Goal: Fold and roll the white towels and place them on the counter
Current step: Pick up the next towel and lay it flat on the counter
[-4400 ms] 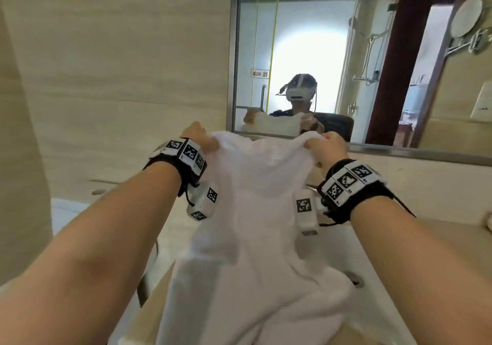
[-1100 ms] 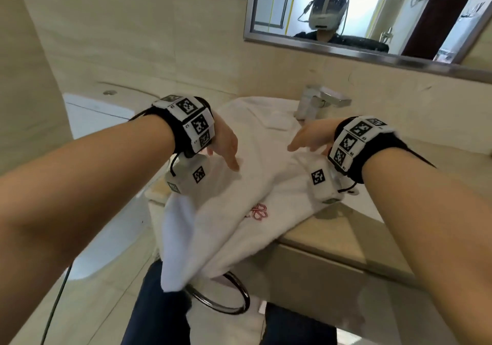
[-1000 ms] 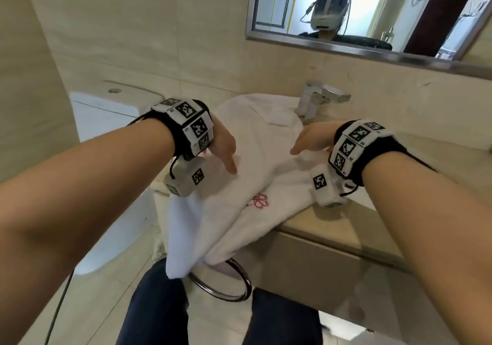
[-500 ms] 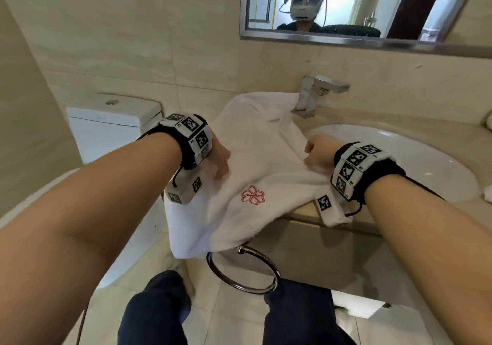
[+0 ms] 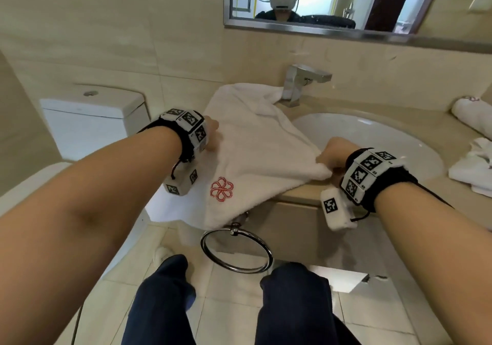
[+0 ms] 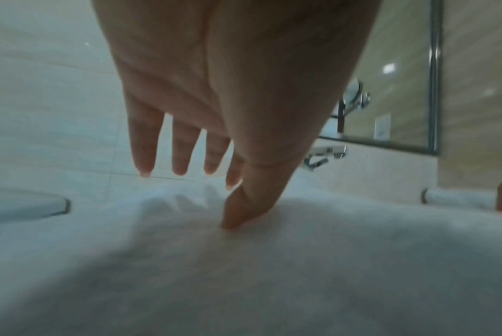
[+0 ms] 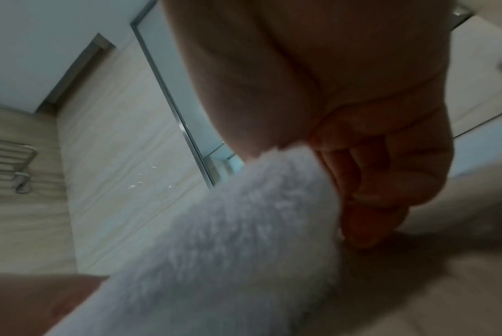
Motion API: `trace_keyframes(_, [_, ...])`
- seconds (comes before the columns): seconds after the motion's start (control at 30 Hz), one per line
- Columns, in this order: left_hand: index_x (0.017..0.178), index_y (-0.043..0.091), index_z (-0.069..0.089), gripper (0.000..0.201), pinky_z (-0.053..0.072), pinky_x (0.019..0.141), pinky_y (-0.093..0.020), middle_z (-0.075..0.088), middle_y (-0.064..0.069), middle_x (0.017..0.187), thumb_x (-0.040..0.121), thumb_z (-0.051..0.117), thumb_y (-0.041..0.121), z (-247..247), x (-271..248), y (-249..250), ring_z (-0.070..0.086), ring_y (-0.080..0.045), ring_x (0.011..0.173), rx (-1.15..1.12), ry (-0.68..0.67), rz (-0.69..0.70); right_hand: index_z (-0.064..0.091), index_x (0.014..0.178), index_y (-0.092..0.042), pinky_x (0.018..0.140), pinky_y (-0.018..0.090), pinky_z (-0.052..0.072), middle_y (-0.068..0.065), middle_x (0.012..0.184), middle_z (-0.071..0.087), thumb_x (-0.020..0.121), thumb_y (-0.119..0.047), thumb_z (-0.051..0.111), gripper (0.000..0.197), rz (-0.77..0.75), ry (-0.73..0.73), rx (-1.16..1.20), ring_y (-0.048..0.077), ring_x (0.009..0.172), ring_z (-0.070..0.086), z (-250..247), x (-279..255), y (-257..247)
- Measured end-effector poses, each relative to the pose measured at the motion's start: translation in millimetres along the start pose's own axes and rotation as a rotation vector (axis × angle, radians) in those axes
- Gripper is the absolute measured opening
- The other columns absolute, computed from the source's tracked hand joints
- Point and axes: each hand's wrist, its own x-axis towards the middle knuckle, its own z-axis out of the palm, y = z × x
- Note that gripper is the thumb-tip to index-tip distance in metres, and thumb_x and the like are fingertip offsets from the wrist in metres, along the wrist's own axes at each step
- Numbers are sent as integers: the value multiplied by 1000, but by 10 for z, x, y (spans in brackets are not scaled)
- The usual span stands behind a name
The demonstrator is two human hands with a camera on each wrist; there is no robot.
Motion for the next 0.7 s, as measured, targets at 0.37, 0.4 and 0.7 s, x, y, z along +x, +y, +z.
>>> trace_keyframes(0.37, [109,7,58,51,40,81,-31,59,-5,108,89,52,54,150,-2223,1296,53,-23,95,-242,299,227,56,113,-9,72,39,53,15,98,63,94,-51,43,48,36,-68,1058,34,87,62,249,-417,46])
trace_keyframes(0.4, [112,10,56,51,40,84,-30,57,-4,113,88,53,54,199,-2248,1369,53,-23,101,-224,267,235,58,115,-11,80,41,53,14,104,65,90,-51,49,49,10,-60,1111,34,94,63,287,-445,65])
trace_keyframes(0.7, [130,17,49,52,42,93,-29,41,-6,137,80,54,3,308,-2207,1333,45,-27,121,-276,201,223,64,110,1,86,28,52,13,101,67,77,4,68,33,-438,-31,725,22,88,63,357,-650,326])
